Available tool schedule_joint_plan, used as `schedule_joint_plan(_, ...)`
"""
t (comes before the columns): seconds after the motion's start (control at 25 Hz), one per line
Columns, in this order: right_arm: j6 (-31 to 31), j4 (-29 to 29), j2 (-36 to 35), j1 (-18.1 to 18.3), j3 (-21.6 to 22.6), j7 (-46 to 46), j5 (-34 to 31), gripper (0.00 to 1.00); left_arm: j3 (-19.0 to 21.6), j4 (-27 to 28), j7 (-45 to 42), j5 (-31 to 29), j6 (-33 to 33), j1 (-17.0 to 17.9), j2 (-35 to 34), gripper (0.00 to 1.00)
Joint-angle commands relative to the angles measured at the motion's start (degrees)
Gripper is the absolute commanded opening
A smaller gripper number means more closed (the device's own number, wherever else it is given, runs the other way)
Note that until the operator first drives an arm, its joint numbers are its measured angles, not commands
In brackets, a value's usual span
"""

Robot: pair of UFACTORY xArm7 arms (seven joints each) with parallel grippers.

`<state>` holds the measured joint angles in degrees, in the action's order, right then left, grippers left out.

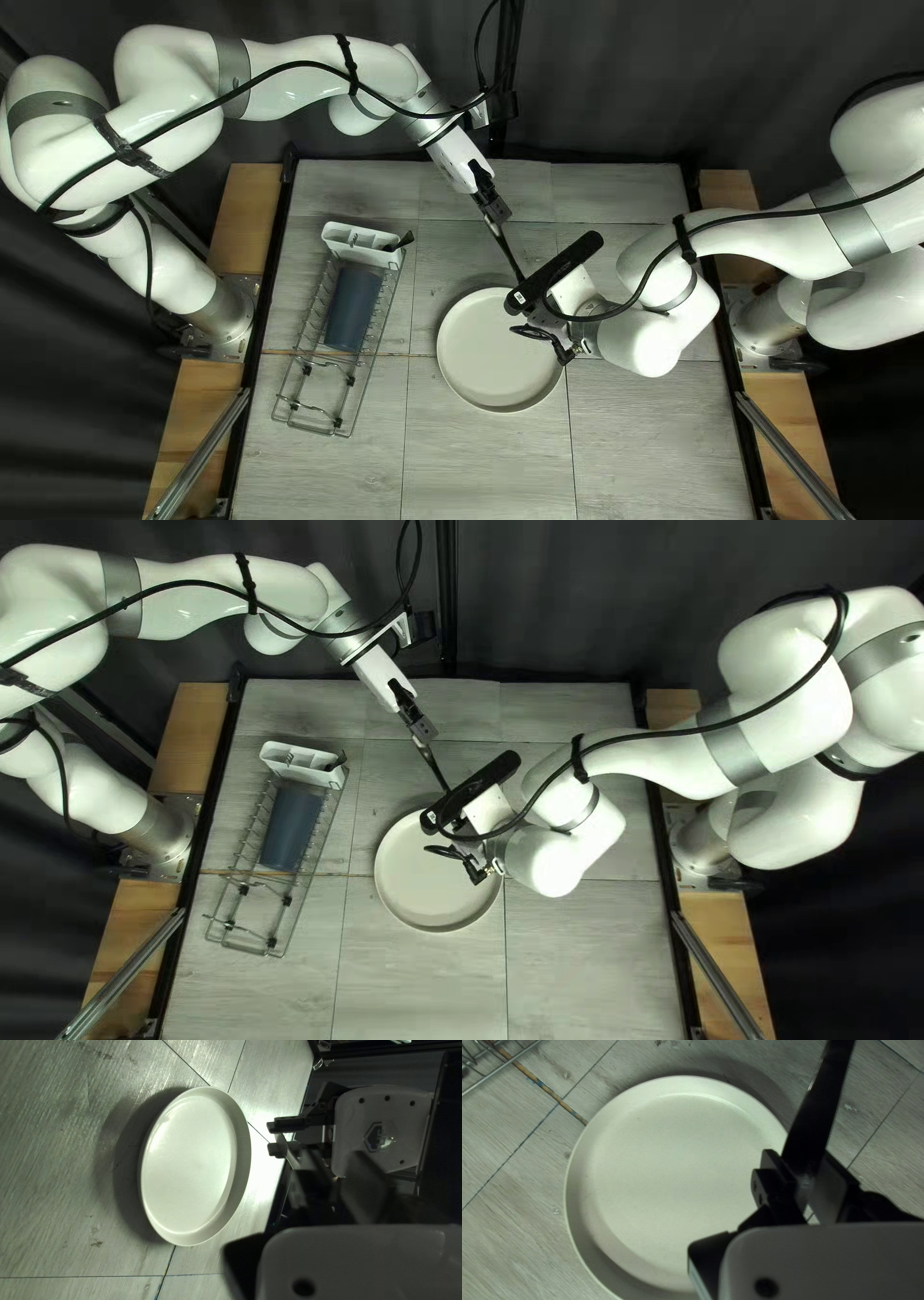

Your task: Pick up and place plate onto table. Place down one fork to the left of the plate. Place spoon and knife to the right of the plate. Place cup above the knife and spoon

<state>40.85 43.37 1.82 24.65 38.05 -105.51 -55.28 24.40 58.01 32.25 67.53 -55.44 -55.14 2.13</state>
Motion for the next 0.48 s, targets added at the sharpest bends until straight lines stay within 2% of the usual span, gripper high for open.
schedule_joint_plan(0.04,0.00,0.00,0.00,0.00,0.00,0.00,0.00,0.11,0.00,0.00,0.00,0.00,0.00,0.00,0.00,1.00)
schedule_joint_plan(0.12,0.00,0.00,0.00,0.00,0.00,0.00,0.00,0.07,0.00,0.00,0.00,0.00,0.00,0.00,0.00,1.00)
schedule_joint_plan(0.16,0.00,0.00,0.00,0.00,0.00,0.00,0.00,0.01,0.00,0.00,0.00,0.00,0.00,0.00,0.00,1.00)
schedule_joint_plan(0.48,0.00,0.00,0.00,0.00,0.00,0.00,0.00,0.00,0.00,0.00,0.00,0.00,0.00,0.00,0.00,1.00)
